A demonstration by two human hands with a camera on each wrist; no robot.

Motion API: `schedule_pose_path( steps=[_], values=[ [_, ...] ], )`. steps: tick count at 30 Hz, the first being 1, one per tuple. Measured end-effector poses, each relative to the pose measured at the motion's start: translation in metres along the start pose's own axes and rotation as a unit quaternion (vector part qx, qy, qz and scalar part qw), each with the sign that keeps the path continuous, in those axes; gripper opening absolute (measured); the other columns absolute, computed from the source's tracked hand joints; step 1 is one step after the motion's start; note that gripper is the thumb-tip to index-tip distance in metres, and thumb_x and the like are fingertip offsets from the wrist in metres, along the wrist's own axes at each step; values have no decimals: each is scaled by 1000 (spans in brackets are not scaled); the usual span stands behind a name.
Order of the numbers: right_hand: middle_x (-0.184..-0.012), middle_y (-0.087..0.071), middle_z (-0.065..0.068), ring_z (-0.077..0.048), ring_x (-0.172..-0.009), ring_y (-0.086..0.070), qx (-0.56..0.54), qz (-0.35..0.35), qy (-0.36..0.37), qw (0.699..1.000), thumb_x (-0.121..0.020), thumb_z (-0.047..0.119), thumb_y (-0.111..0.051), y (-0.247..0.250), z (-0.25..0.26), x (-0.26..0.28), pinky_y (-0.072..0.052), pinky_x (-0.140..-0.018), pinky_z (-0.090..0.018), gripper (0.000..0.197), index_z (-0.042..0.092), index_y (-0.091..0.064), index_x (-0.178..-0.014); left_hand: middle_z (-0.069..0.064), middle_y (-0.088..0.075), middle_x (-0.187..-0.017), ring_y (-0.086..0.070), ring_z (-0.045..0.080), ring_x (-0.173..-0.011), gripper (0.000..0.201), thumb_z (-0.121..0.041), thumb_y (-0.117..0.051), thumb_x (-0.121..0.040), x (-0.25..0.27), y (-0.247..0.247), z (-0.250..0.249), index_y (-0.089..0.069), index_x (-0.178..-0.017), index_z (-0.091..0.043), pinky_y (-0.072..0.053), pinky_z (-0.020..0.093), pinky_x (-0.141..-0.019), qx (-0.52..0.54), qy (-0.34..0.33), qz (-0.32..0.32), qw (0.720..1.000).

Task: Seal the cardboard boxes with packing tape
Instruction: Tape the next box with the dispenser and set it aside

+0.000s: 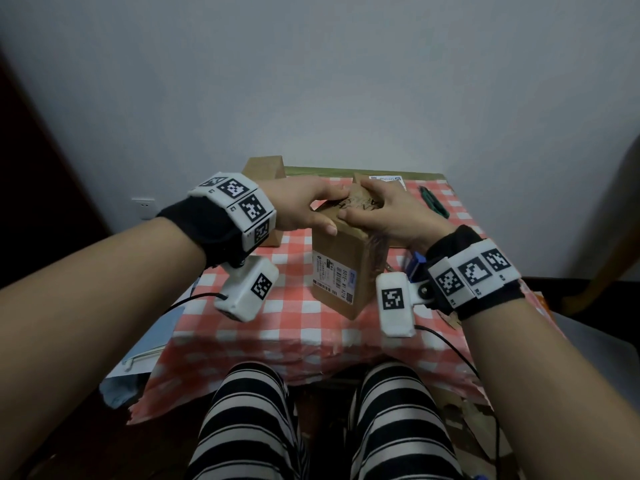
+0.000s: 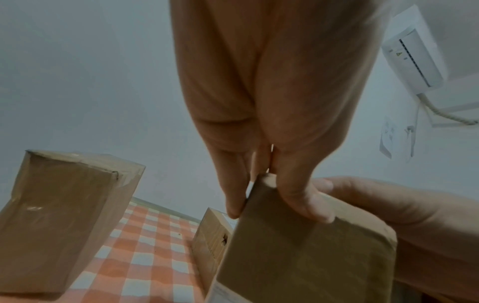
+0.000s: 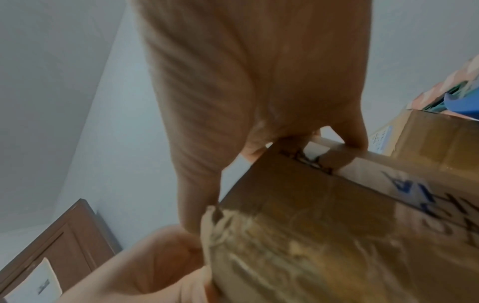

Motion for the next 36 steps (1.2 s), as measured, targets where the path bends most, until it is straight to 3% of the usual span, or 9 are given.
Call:
schedule_pose_path(
  steps=[6,14,19,22,24,28,31,34,36],
  values=[
    [-132,-50,-4,-25,-120,-54,55,21,-22,998,-29,85,-78,-4,0,-1,-53,-94,-45,136,31,-32,-146,-4,-47,-145,-49,4,-106,72,-17,-70,-86,-4,2,-5,-35,-148,-18,-34,17,-94,-43,15,21,999],
    [-145,-27,-10,-29,-135,-20,201,0,-35,979,-72,53,-76,-10,23,7,-31,-92,-35,105,17,-19,-153,-12,-53,-138,-46,-4,-111,79,-22,-83,-71,-2,14,4,-48,-142,-23,-27,10,-89,2,50,-9,999],
    [-140,-39,-7,-27,-133,-33,108,-7,-25,994,-55,50,-85,-2,11,11,-40,-105,-42,115,21,-28,-151,-9,-54,-136,-58,-1,-102,82,-3,-77,-76,-2,10,7,-41,-145,-28,-36,15,-97,76,51,23,996],
    [-135,-50,-6,-20,-120,-54,-113,14,-16,993,-50,18,-92,11,-4,16,-55,-89,-38,119,22,-28,-150,-5,-31,-155,-58,15,-117,104,7,-77,-71,4,3,15,-24,-152,-30,-48,26,-96,179,64,52,980],
    [-136,-50,-6,-17,-115,-59,-225,42,-10,973,-57,-10,-83,20,-11,20,-57,-77,-31,116,25,-25,-151,-4,-25,-157,-43,17,-133,118,-6,-85,-61,10,3,24,-16,-153,-30,-38,33,-107,155,92,55,982],
    [-139,-50,-7,-17,-112,-63,-288,99,35,952,-52,-15,-72,28,-10,25,-58,-78,-34,115,26,-29,-150,-4,-15,-160,-20,19,-146,146,-42,-87,-38,18,3,37,2,-153,-34,-20,39,-118,72,137,75,985],
    [-149,-43,-7,-21,-126,-55,-308,148,92,935,-52,-19,-73,29,-2,31,-55,-87,-36,116,23,-28,-151,-1,-33,-154,-33,21,-139,163,-48,-95,-27,17,-2,45,9,-152,-35,-39,40,-106,95,143,87,981],
    [-153,-37,-2,-23,-135,-47,-303,186,120,927,-56,-22,-70,27,0,35,-50,-99,-41,119,24,-21,-154,-4,-58,-123,-55,17,-117,136,-29,-97,-42,18,-9,44,-13,-149,-28,-49,23,-77,134,118,80,981],
    [-152,-39,6,-21,-133,-50,-298,197,104,928,-60,-23,-64,25,-3,35,-47,-103,-46,118,30,-17,-155,-7,-60,-116,-57,14,-111,113,-28,-95,-48,17,-11,44,-27,-139,-25,-51,29,-86,104,114,54,987]
  ],
)
Point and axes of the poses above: each hand's wrist, its own x-axis away from the middle knuckle, its own y-axis out of the back of the hand, z = x × y, the point moved 5 cm from there along -x, towards the middle knuckle
